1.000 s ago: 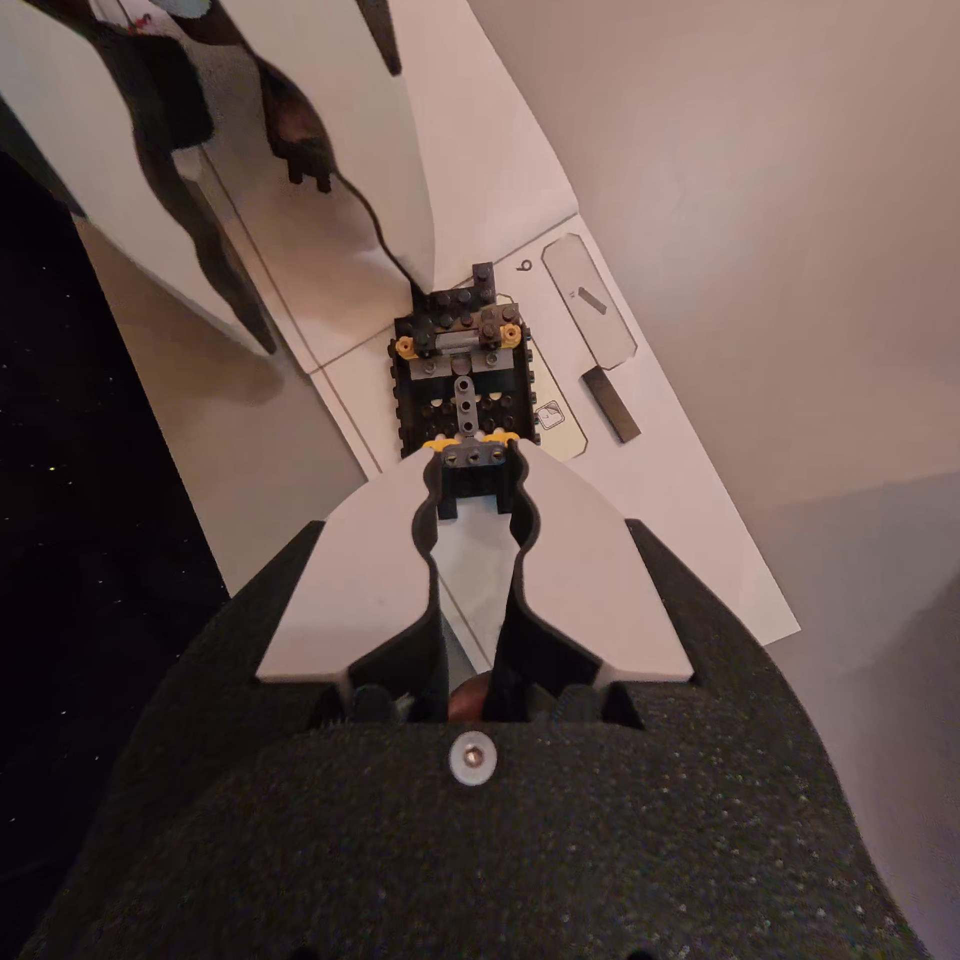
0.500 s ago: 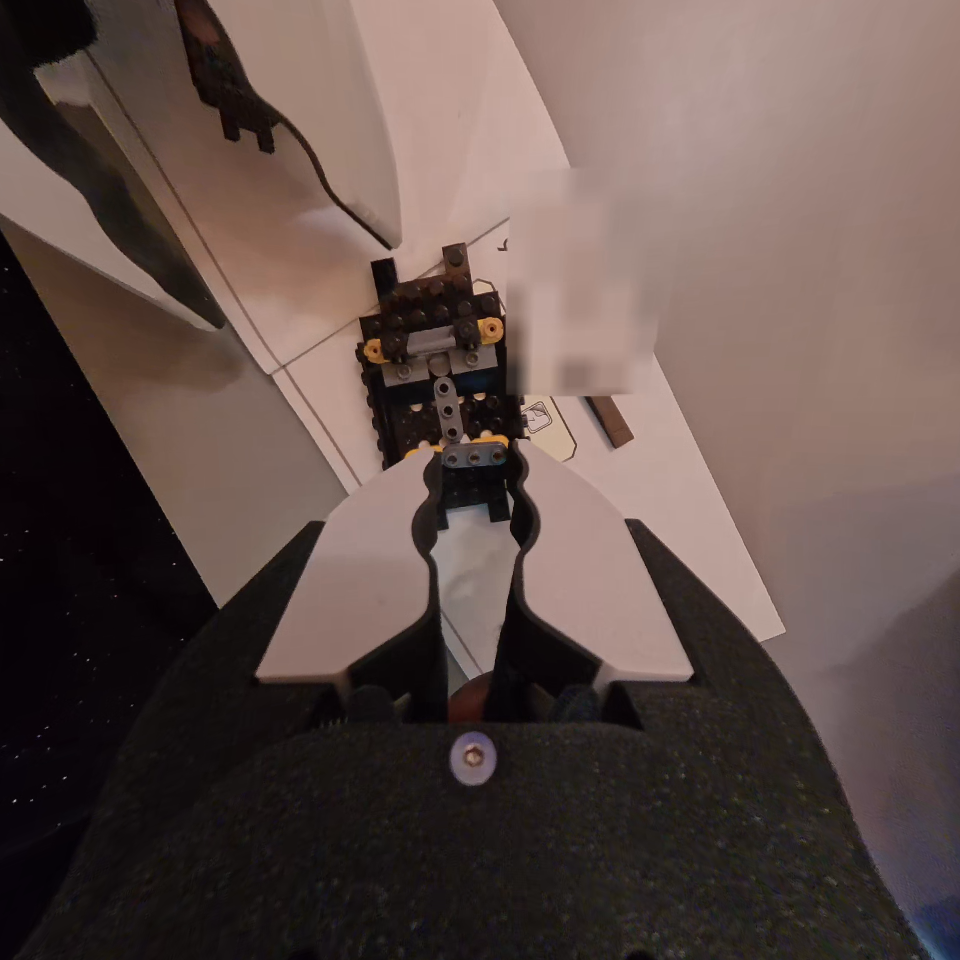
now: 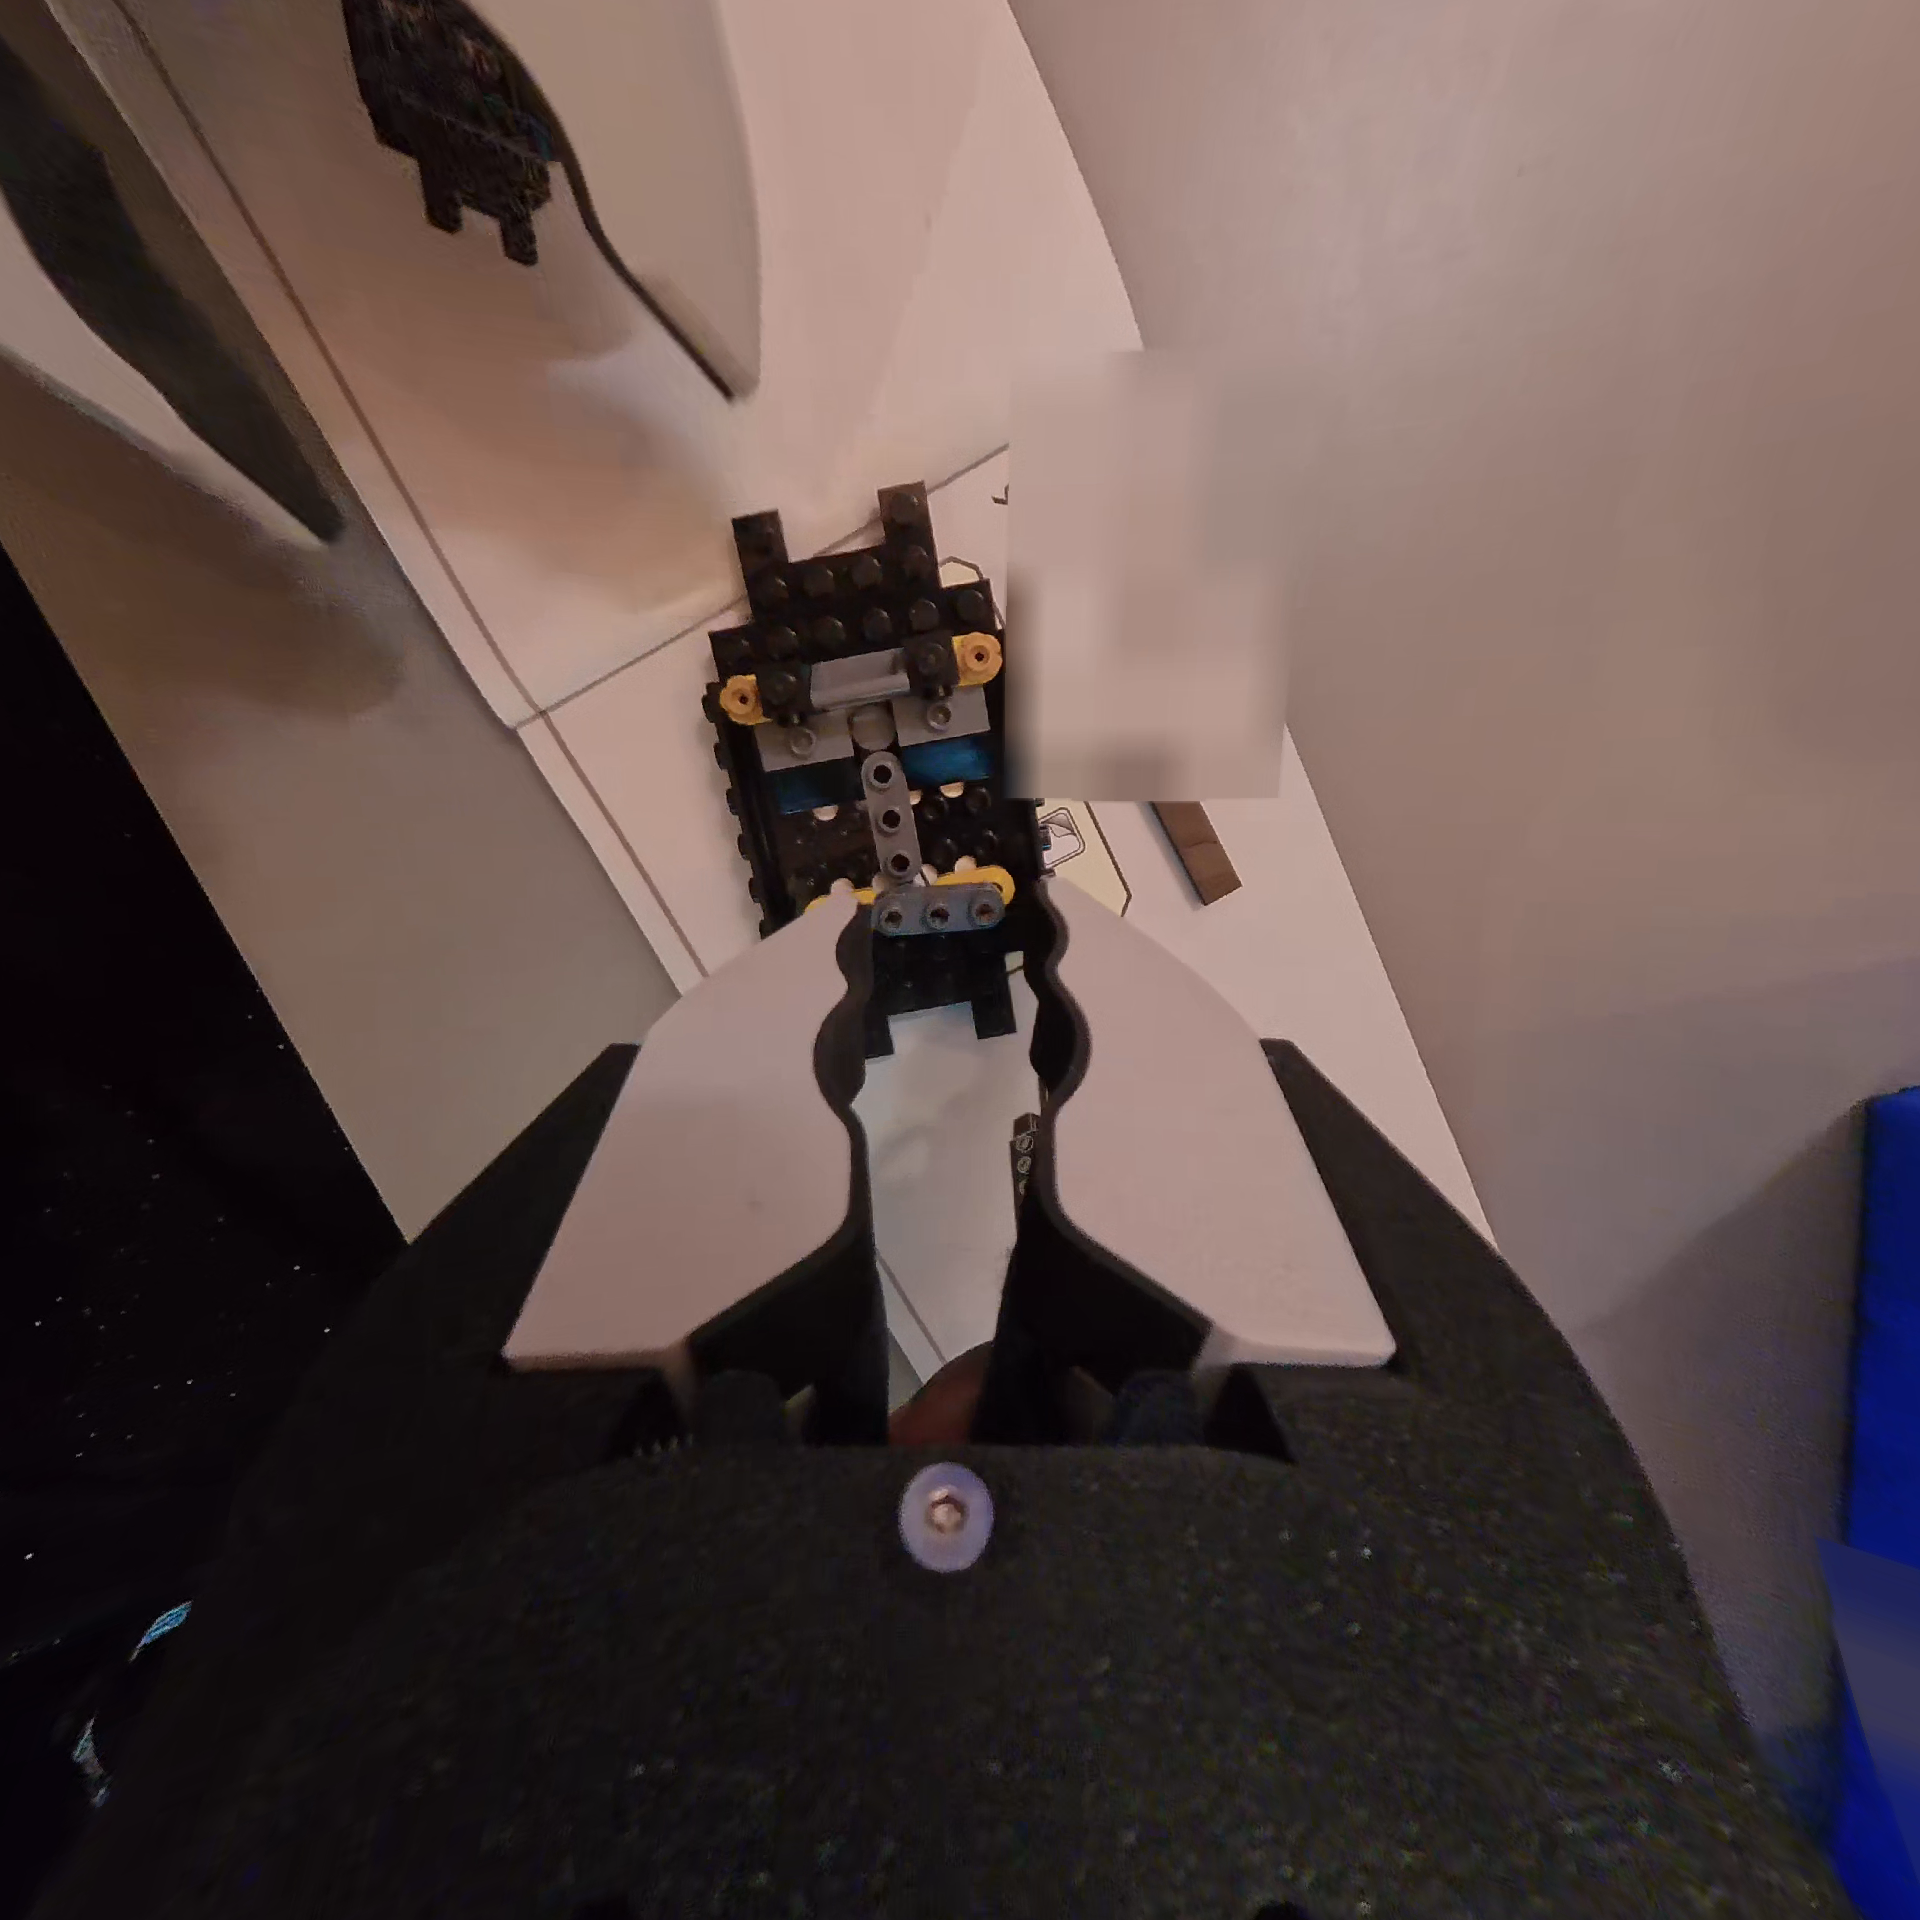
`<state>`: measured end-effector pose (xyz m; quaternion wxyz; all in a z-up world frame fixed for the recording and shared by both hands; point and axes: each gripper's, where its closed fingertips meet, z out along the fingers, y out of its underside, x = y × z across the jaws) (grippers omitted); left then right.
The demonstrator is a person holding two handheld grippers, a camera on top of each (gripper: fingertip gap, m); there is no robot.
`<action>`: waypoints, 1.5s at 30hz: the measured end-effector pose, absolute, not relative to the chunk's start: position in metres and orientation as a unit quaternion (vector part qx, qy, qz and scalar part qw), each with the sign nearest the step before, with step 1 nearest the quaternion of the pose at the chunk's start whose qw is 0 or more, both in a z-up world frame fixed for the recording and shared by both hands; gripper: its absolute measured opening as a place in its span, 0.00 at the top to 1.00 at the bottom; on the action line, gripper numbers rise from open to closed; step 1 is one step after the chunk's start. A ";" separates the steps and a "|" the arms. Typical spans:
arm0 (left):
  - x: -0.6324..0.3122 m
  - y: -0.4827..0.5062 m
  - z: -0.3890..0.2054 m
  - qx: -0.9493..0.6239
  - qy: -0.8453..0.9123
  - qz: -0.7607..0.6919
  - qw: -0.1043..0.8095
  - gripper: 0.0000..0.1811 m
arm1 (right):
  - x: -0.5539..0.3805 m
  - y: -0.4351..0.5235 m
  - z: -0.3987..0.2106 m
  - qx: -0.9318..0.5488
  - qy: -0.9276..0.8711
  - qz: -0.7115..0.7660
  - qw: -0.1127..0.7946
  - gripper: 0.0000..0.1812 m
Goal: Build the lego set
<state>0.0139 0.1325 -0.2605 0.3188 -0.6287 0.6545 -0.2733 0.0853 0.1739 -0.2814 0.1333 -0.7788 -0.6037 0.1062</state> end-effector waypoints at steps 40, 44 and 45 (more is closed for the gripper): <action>0.003 0.156 -0.234 -0.634 0.616 -0.258 0.391 0.71 | 0.096 0.175 -0.265 -0.759 -0.563 0.206 0.255 1.00; 0.020 0.154 -0.257 -0.636 0.646 -0.222 0.359 0.67 | 0.089 0.175 -0.260 -0.733 -0.590 0.195 0.277 1.00; 0.025 0.153 -0.259 -0.633 0.651 -0.220 0.358 0.67 | 0.089 0.176 -0.260 -0.730 -0.596 0.191 0.274 1.00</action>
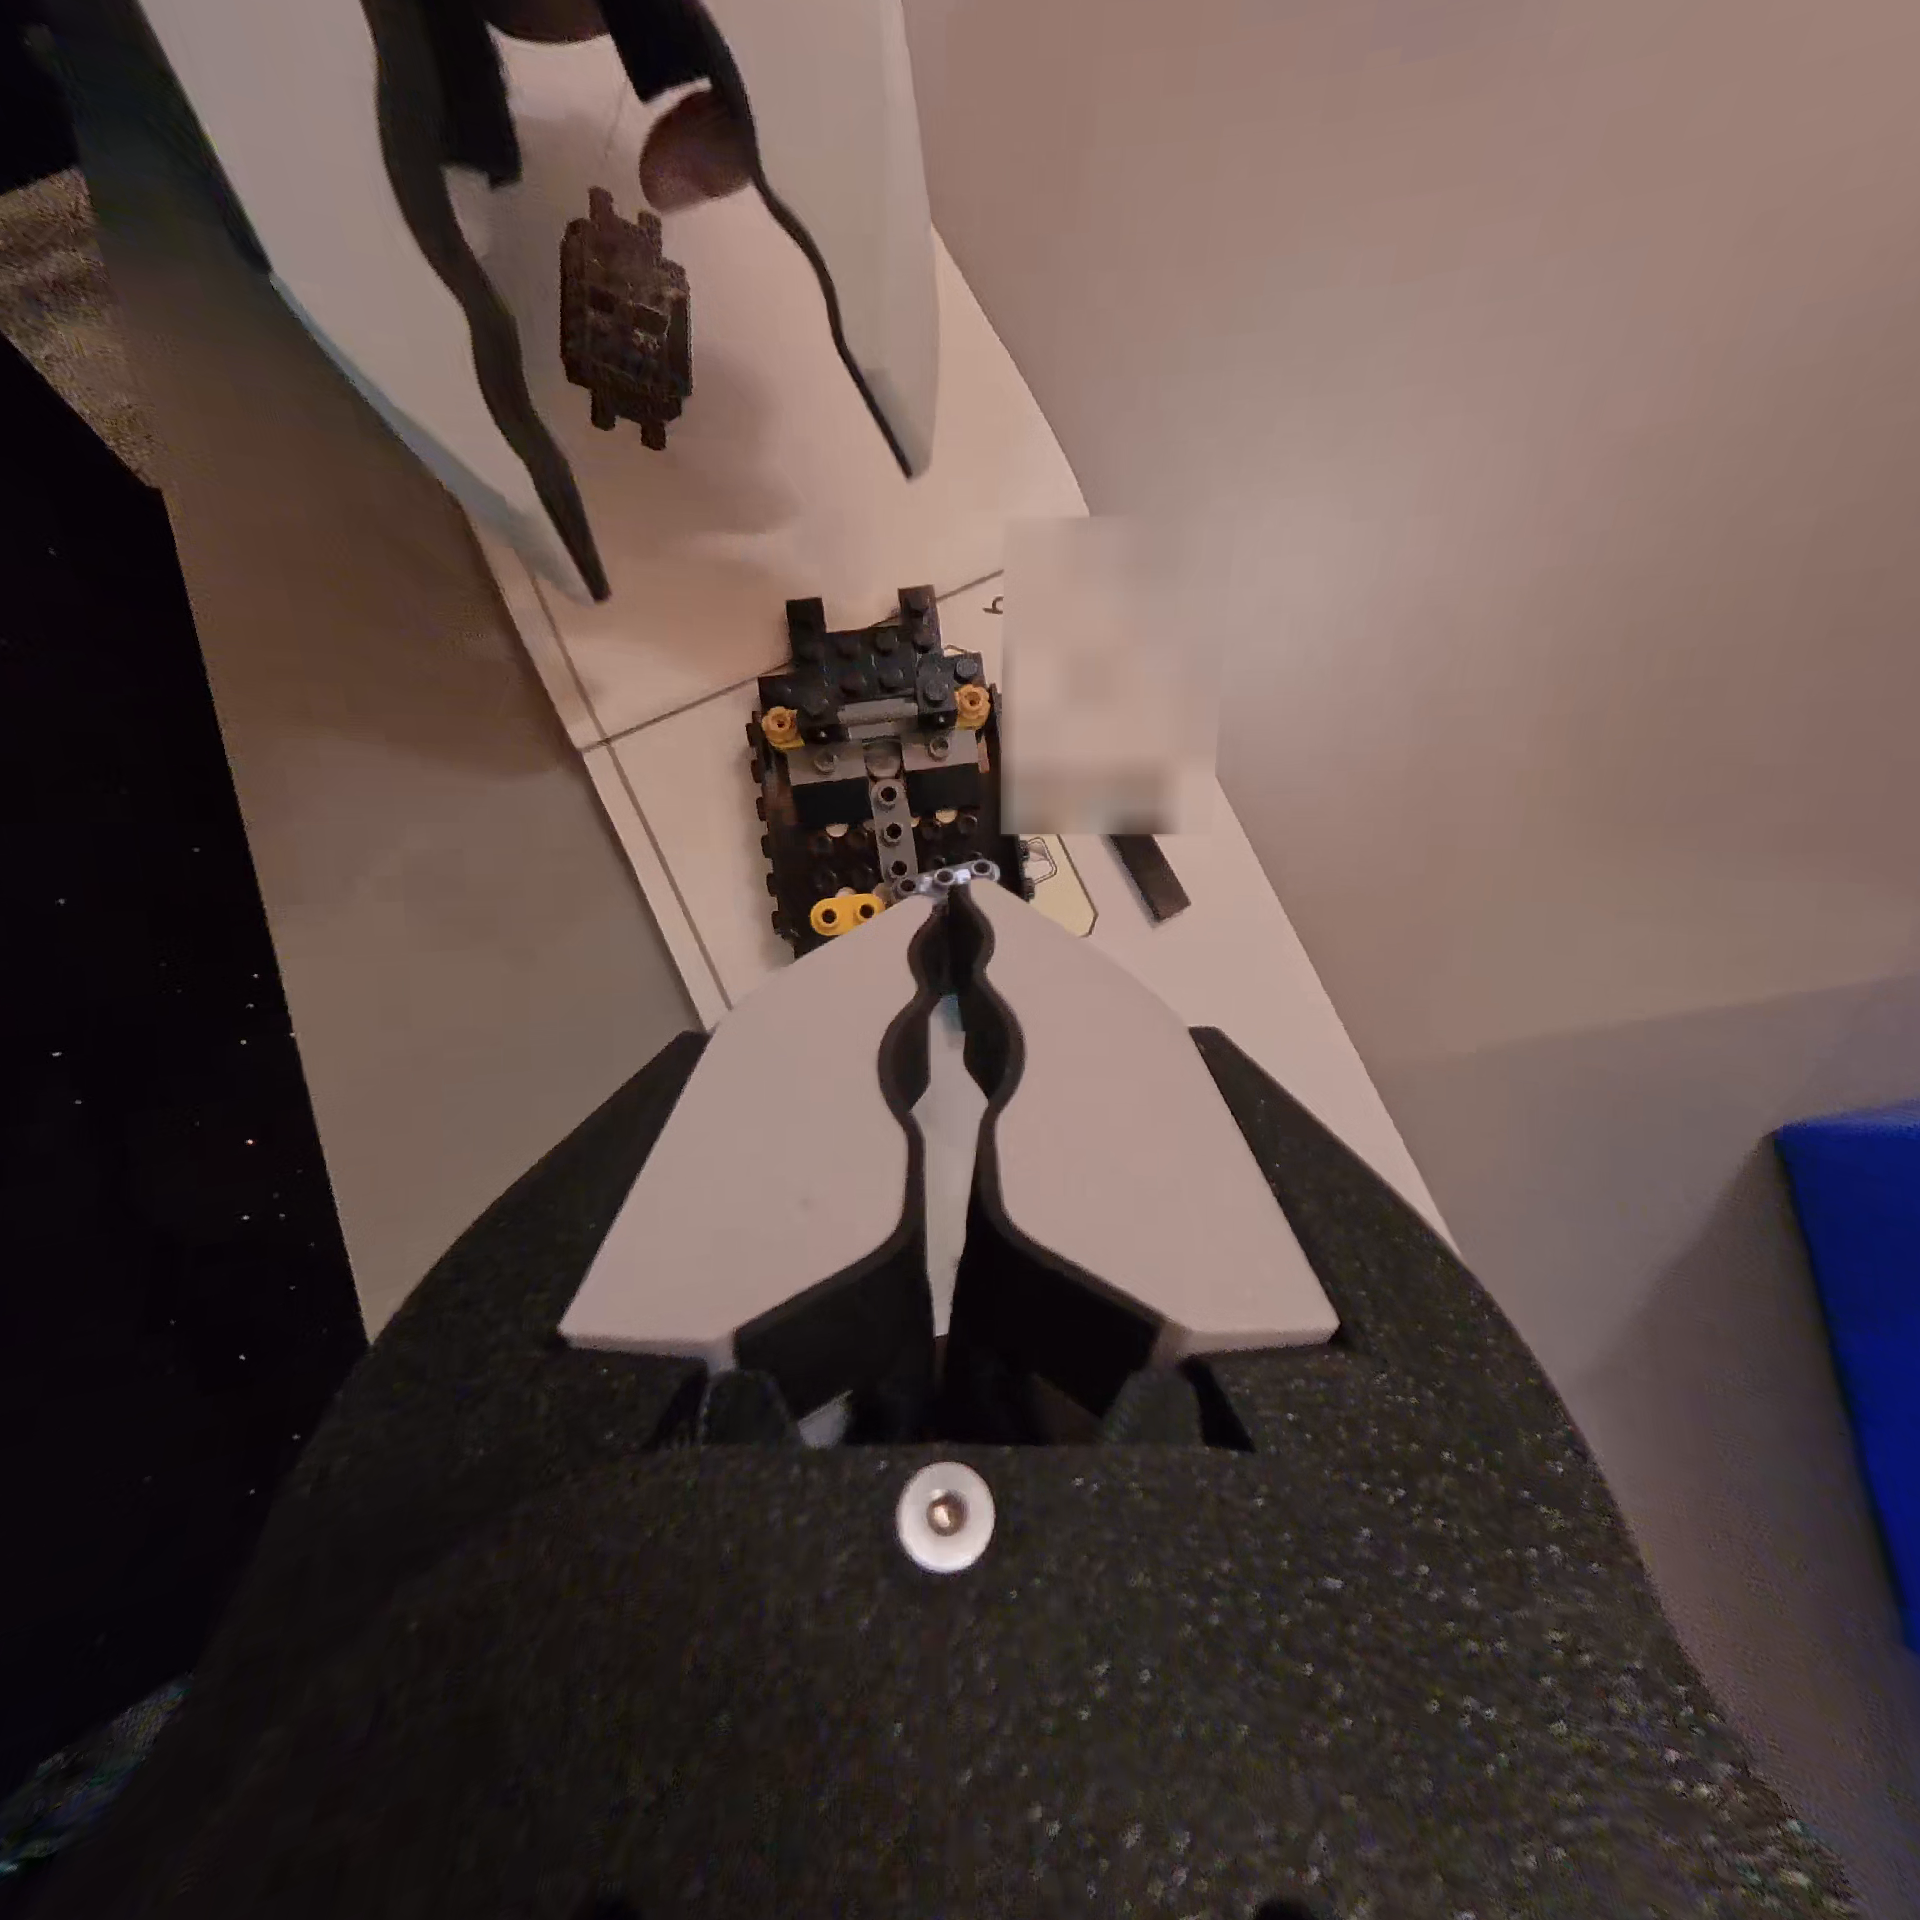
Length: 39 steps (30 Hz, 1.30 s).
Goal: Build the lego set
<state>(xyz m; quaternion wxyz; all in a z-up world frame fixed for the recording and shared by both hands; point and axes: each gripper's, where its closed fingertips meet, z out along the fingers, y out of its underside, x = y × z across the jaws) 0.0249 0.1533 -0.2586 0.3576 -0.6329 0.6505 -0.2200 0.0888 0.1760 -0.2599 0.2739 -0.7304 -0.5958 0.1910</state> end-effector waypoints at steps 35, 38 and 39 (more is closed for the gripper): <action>0.068 0.165 -0.286 -0.638 0.663 -0.244 0.306 0.66 | 0.081 0.178 -0.281 -0.719 -0.635 0.212 0.189 1.00; 0.068 0.165 -0.286 -0.637 0.663 -0.246 0.307 0.66 | 0.081 0.179 -0.282 -0.725 -0.620 0.228 0.194 1.00; 0.068 0.164 -0.286 -0.637 0.663 -0.247 0.307 0.66 | 0.081 0.179 -0.282 -0.730 -0.613 0.232 0.194 1.00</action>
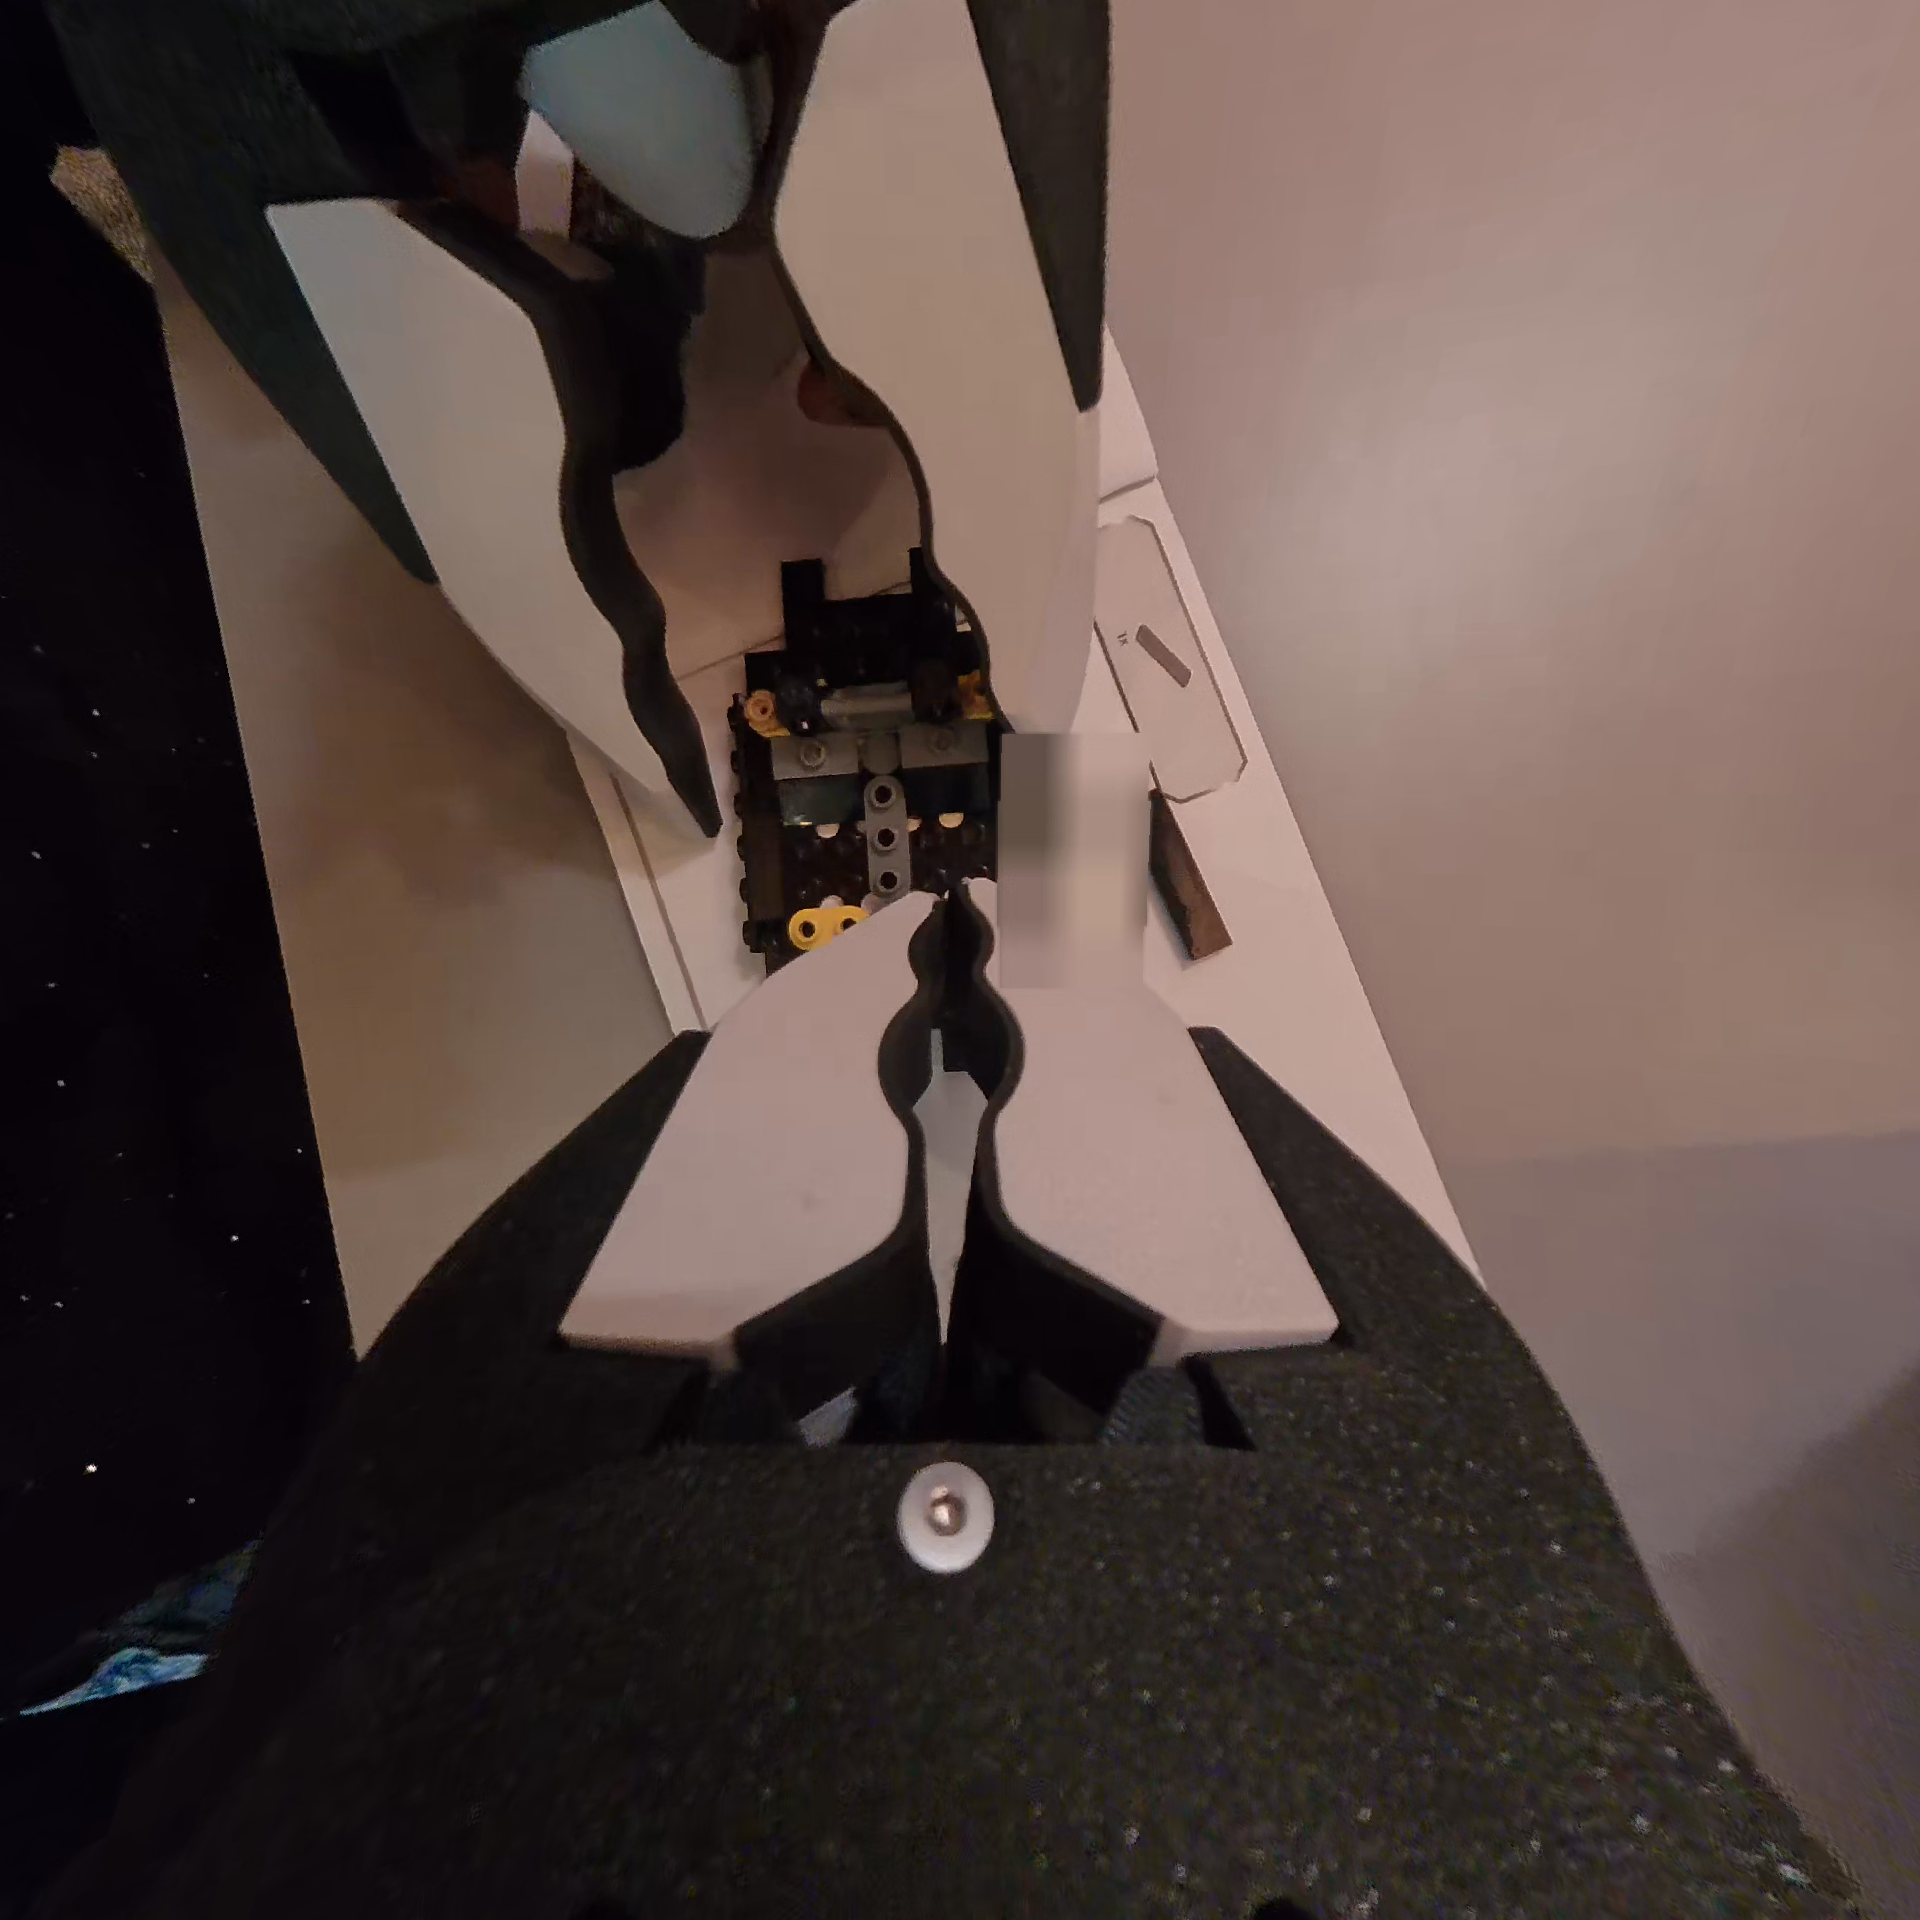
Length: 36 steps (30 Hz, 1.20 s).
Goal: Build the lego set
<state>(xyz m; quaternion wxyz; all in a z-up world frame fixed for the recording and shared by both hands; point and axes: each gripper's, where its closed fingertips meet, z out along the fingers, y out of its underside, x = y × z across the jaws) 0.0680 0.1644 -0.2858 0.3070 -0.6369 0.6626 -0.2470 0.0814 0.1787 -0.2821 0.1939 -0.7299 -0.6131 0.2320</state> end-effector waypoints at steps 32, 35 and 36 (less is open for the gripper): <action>0.069 0.163 -0.286 -0.631 0.666 -0.248 0.310 0.68 | 0.084 0.174 -0.280 -0.716 -0.631 0.198 0.226 0.99; 0.069 0.163 -0.286 -0.632 0.665 -0.249 0.311 0.68 | 0.086 0.173 -0.284 -0.733 -0.618 0.195 0.206 1.00; 0.069 0.163 -0.286 -0.632 0.664 -0.250 0.311 0.69 | 0.086 0.173 -0.284 -0.738 -0.615 0.193 0.201 1.00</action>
